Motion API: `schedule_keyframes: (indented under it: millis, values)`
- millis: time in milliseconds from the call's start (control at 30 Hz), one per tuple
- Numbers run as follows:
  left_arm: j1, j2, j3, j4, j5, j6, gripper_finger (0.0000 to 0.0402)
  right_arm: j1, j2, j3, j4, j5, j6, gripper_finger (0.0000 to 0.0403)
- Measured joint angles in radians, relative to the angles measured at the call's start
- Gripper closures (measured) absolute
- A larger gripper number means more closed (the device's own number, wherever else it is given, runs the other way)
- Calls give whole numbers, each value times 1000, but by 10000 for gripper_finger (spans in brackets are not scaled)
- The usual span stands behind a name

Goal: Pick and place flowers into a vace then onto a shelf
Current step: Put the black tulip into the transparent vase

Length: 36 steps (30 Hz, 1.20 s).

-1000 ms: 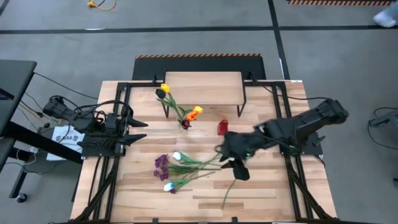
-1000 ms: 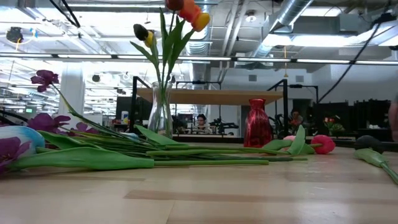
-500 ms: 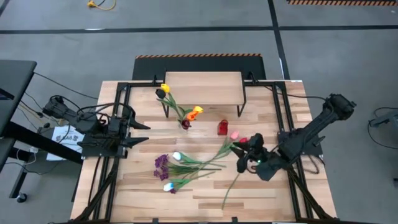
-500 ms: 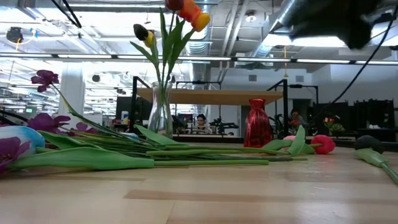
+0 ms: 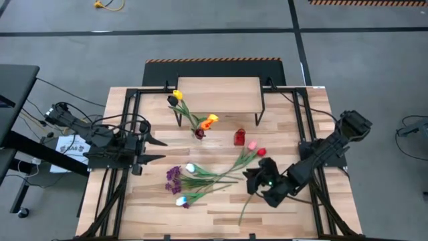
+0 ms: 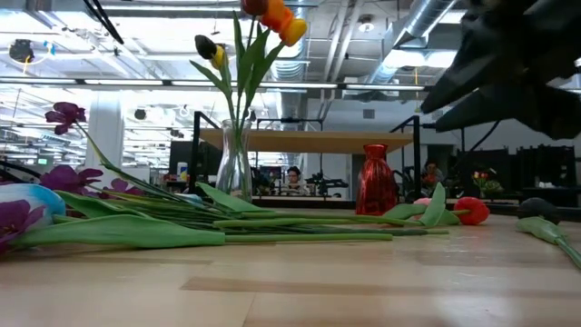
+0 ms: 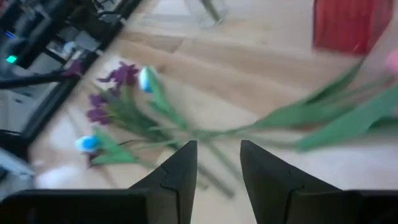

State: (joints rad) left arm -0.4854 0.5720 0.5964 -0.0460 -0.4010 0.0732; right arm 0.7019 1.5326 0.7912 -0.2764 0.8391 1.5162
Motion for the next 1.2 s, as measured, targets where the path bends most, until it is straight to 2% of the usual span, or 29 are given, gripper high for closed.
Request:
schedule_keyframes:
  millis: [267, 333, 467, 567, 767, 1067, 1200]
  values:
    - [0, 0, 0, 2, 3, 0, 232, 107, 8, 19, -36, -18, 174, 287]
    - [0, 0, 0, 2, 2, 0, 232, 126, 6, 19, -97, -75, 197, 287]
    - [0, 0, 0, 2, 3, 0, 232, 162, 1, 19, -236, -255, 265, 287]
    - [0, 0, 0, 1, 3, -3, 232, 183, -10, 19, -339, -319, 381, 287]
    - [0, 10, 0, 3, 3, -5, 232, 180, -16, 19, -461, -263, 537, 287]
    - [1, 48, 0, 8, 3, -6, 232, 100, -6, 18, -476, -291, 576, 287]
    - [1, 52, 0, 6, 3, -16, 232, 76, -6, 18, -507, -352, 576, 287]
